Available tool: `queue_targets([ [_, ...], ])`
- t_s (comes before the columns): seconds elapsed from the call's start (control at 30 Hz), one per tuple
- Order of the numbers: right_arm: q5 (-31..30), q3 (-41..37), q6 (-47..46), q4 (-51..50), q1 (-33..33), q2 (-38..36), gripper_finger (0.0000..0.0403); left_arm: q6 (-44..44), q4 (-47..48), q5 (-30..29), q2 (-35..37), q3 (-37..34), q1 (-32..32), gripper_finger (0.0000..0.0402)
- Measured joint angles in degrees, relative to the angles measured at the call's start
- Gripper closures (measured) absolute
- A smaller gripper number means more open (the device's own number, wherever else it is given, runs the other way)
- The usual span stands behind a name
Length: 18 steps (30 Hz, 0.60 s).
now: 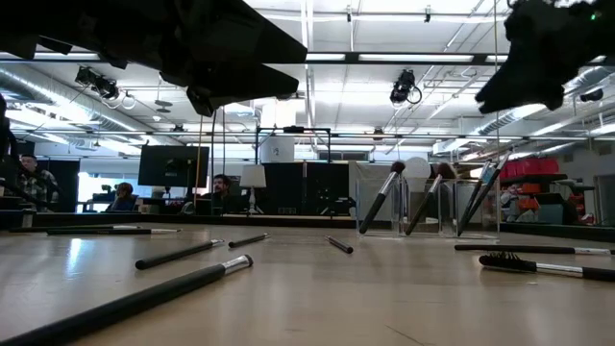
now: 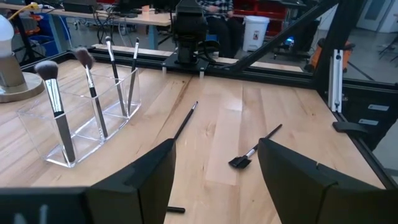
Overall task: Put items in baskets/containers
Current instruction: Put the black liner brush into the transparent organizer
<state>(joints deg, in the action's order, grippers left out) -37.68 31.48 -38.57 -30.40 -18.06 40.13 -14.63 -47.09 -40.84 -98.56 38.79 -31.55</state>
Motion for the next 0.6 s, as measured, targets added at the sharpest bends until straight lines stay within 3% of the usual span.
queue_targets([
  [0.17, 13.86, -0.04, -0.99, 1.23, -2.24, 2.98, 0.0286, -0.87, 0.02, 0.00, 0.00, 0.00, 0.00, 0.0168],
  [0.37, 13.75, -0.17, -8.65, -4.17, -2.87, 7.54, 0.0333, -1.99, 1.12, 0.09, 0.00, 0.00, 0.00, 0.0168],
  [0.5, 13.71, -0.17, -8.98, 4.51, -6.53, 12.01, 0.0360, -6.52, 6.73, -3.77, 0.02, 0.00, -0.41, 0.0168],
  [0.6, 13.69, -0.17, -5.81, 17.03, -11.59, 16.86, 0.0377, -12.90, 11.69, -7.83, 0.02, 0.05, -0.87, 0.0168],
])
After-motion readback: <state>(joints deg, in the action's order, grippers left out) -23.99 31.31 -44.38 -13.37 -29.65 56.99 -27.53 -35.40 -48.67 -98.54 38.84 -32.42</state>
